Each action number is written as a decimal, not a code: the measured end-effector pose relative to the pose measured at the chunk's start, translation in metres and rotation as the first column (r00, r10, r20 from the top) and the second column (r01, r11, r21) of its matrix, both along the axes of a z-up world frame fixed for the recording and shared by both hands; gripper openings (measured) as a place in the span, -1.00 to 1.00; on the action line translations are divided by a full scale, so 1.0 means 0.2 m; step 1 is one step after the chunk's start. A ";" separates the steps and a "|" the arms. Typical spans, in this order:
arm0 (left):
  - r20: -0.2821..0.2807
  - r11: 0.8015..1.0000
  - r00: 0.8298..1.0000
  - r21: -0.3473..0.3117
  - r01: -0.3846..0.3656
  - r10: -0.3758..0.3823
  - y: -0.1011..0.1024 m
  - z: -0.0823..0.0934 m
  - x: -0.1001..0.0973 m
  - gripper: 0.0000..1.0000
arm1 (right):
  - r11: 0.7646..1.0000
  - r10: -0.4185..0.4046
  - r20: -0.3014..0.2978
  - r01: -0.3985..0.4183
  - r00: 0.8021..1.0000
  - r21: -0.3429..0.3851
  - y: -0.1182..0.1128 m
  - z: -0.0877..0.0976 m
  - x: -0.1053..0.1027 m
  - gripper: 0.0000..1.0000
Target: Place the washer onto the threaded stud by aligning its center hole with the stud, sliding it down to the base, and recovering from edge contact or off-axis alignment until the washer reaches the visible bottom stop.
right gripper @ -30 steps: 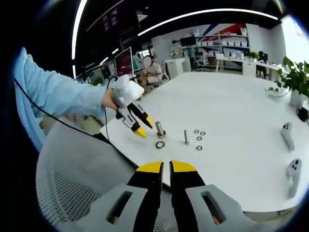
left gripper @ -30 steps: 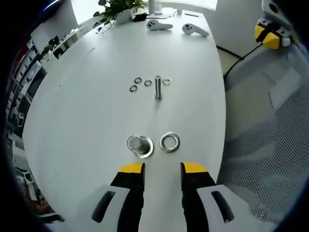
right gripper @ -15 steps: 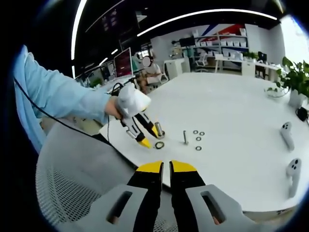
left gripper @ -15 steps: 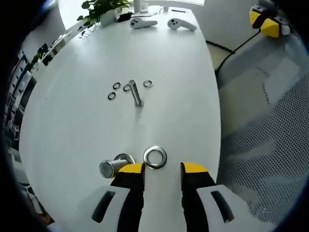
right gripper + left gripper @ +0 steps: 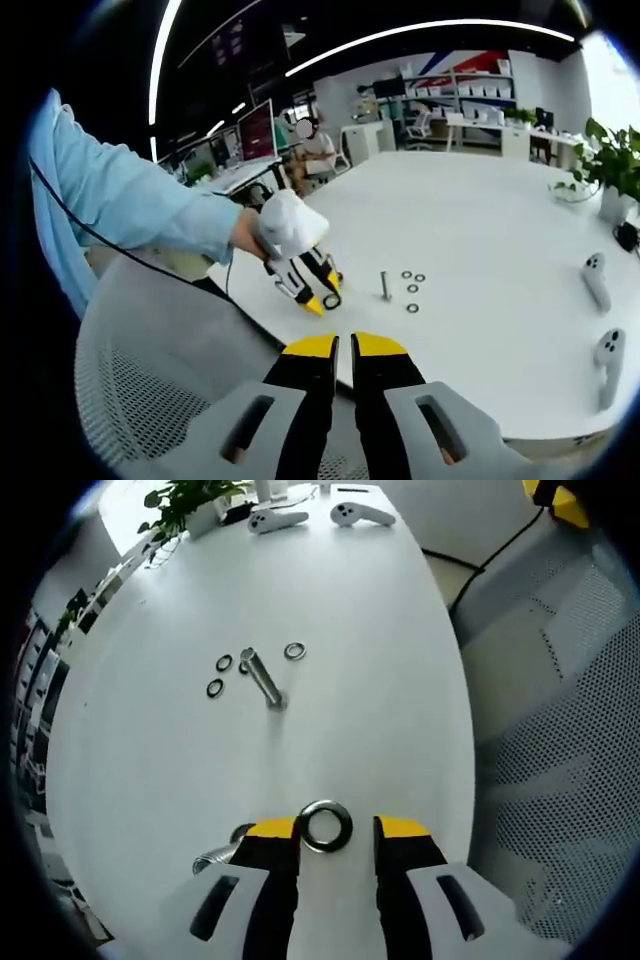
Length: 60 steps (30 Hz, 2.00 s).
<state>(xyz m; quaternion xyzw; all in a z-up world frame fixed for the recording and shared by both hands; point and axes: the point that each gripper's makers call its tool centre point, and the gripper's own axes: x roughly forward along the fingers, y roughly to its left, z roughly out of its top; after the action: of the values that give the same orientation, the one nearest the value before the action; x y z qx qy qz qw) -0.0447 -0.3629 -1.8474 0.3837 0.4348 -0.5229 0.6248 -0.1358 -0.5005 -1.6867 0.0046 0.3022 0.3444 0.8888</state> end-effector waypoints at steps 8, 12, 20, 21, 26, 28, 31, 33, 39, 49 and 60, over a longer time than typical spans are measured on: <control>0.006 0.999 1.000 0.013 0.030 -0.030 0.01 0.00 0.01 -0.37 | 1.000 0.004 -0.008 -0.004 1.000 -0.004 0.00 -0.01 0.00 -0.84; 0.015 0.998 0.999 0.023 0.050 -0.051 0.01 -0.01 0.01 -0.39 | 1.000 0.008 -0.013 -0.008 1.000 -0.006 0.00 -0.01 -0.01 -0.84; -0.017 0.999 0.999 0.014 0.031 -0.031 0.02 -0.01 0.00 -0.46 | 1.000 0.012 -0.015 -0.013 1.000 -0.007 0.00 -0.01 -0.01 -0.84; -0.019 0.999 0.999 0.012 0.030 -0.030 0.02 -0.01 -0.01 -0.46 | 1.000 0.013 -0.015 -0.014 1.000 -0.007 0.01 -0.01 -0.01 -0.84; -0.014 0.999 0.999 0.010 0.042 -0.042 0.02 -0.01 -0.01 -0.55 | 1.000 0.013 -0.014 -0.013 1.000 -0.007 0.01 -0.01 -0.01 -0.84; -0.004 0.998 0.998 0.019 0.056 -0.055 0.01 -0.01 -0.01 -0.58 | 1.000 0.011 -0.013 -0.011 1.000 -0.007 0.00 -0.01 -0.01 -0.84; -0.005 0.998 0.999 0.025 0.052 -0.052 0.01 -0.01 0.00 -0.59 | 1.000 0.007 -0.010 -0.007 1.000 -0.005 0.00 -0.01 -0.01 -0.84; 0.006 0.998 0.998 0.025 0.062 -0.062 0.01 -0.01 -0.01 -0.60 | 1.000 0.006 -0.010 -0.006 1.000 -0.005 0.00 -0.01 -0.01 -0.84; 0.034 0.996 0.996 0.038 0.079 -0.081 0.03 0.00 -0.01 -0.62 | 1.000 0.012 -0.012 -0.012 1.000 -0.007 0.00 -0.01 -0.01 -0.84; 0.028 1.000 0.999 0.020 0.016 -0.017 0.08 0.06 0.00 -0.62 | 1.000 0.013 -0.009 -0.013 1.000 -0.005 0.01 -0.01 -0.01 -0.84; 0.059 1.000 0.998 0.000 -0.012 0.012 0.15 0.17 0.05 -0.62 | 1.000 0.008 -0.006 -0.008 1.000 -0.005 0.00 -0.01 0.00 -0.84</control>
<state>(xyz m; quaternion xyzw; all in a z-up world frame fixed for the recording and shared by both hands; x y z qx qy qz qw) -0.0341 -0.3334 -1.8126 0.3963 0.4187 -0.5073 0.6405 -0.1367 -0.4997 -1.6879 0.0023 0.3058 0.3472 0.8865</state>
